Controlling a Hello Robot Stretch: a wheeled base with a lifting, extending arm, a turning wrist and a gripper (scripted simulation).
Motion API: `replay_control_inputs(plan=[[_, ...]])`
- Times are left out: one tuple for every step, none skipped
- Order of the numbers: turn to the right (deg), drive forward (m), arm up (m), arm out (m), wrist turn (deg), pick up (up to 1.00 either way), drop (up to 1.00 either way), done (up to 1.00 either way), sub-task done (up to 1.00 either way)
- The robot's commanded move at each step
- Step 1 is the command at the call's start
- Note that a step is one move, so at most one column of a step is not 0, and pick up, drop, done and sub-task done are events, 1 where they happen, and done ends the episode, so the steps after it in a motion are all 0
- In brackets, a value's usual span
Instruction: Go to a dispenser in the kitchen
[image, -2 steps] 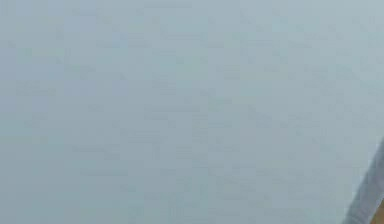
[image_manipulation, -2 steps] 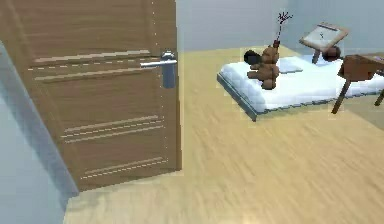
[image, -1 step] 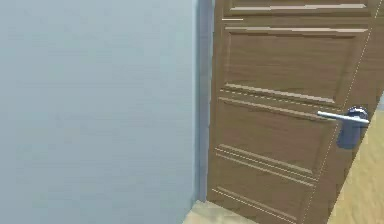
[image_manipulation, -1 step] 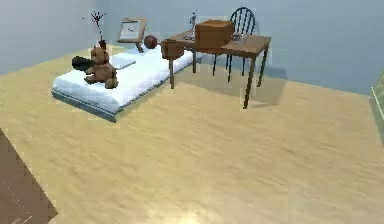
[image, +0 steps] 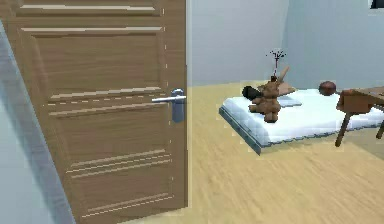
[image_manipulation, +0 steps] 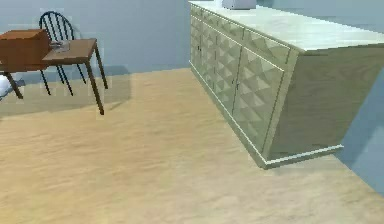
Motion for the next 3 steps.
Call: replay_control_inputs(plan=[[18.0, 0.0, 0.0, 0.0, 0.0, 0.0, 0.0, 0.0, 0.0], [0.0, 1.0, 0.0, 0.0, 0.0, 0.0, 0.0, 0.0, 0.0], [9.0, 0.0, 0.0, 0.0, 0.0, 0.0, 0.0, 0.0, 0.0]])
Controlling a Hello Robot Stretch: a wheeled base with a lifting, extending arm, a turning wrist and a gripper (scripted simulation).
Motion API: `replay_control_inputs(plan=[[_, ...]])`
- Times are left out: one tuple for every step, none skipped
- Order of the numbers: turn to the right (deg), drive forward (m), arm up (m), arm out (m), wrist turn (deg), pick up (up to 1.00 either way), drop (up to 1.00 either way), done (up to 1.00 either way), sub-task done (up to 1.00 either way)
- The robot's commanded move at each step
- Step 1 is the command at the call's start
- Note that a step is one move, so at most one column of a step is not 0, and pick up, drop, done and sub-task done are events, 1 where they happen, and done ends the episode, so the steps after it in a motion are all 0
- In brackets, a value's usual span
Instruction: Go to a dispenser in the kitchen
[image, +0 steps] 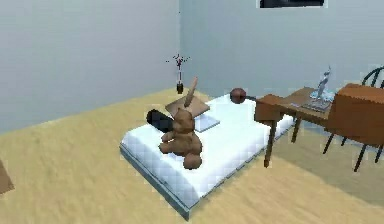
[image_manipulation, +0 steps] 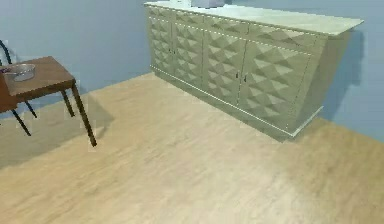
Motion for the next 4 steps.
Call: replay_control_inputs(plan=[[0.0, 0.25, 0.0, 0.0, 0.0, 0.0, 0.0, 0.0, 0.0], [-39.0, 0.0, 0.0, 0.0, 0.0, 0.0, 0.0, 0.0, 0.0], [0.0, 0.6, 0.0, 0.0, 0.0, 0.0, 0.0, 0.0, 0.0], [-3.0, 0.0, 0.0, 0.0, 0.0, 0.0, 0.0, 0.0, 0.0]])
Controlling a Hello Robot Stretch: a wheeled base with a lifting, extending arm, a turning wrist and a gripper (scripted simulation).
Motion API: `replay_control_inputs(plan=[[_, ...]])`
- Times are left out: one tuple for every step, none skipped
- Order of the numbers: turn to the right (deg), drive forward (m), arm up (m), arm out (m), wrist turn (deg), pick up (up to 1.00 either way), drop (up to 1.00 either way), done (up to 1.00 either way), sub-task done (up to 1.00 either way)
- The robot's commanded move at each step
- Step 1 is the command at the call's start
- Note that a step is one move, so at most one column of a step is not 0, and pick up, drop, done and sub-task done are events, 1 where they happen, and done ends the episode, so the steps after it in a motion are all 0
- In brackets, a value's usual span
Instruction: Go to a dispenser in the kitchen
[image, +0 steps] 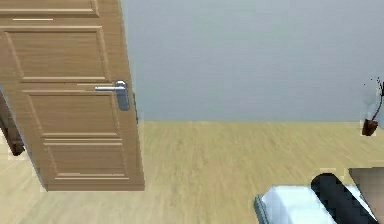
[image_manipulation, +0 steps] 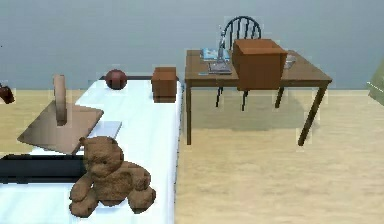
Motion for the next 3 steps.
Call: replay_control_inputs(plan=[[0.0, 0.15, 0.0, 0.0, 0.0, 0.0, 0.0, 0.0, 0.0], [-45.0, 0.0, 0.0, 0.0, 0.0, 0.0, 0.0, 0.0, 0.0], [-27.0, 0.0, 0.0, 0.0, 0.0, 0.0, 0.0, 0.0, 0.0]])
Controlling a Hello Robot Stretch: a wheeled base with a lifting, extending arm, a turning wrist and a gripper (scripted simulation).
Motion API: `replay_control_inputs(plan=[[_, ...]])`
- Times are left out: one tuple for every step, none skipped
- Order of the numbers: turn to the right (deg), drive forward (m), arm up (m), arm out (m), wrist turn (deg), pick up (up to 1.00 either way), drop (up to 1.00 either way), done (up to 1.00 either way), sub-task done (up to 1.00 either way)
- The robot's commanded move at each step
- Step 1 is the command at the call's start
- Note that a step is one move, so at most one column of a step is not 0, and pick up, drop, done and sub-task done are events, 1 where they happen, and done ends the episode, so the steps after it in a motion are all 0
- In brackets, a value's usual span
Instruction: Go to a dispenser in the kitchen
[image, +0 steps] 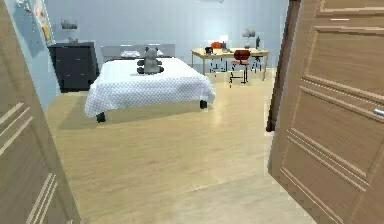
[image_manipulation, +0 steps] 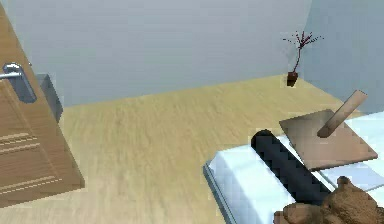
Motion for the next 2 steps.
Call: replay_control_inputs(plan=[[0.0, 0.3, 0.0, 0.0, 0.0, 0.0, 0.0, 0.0, 0.0], [3.0, 0.0, 0.0, 0.0, 0.0, 0.0, 0.0, 0.0, 0.0]])
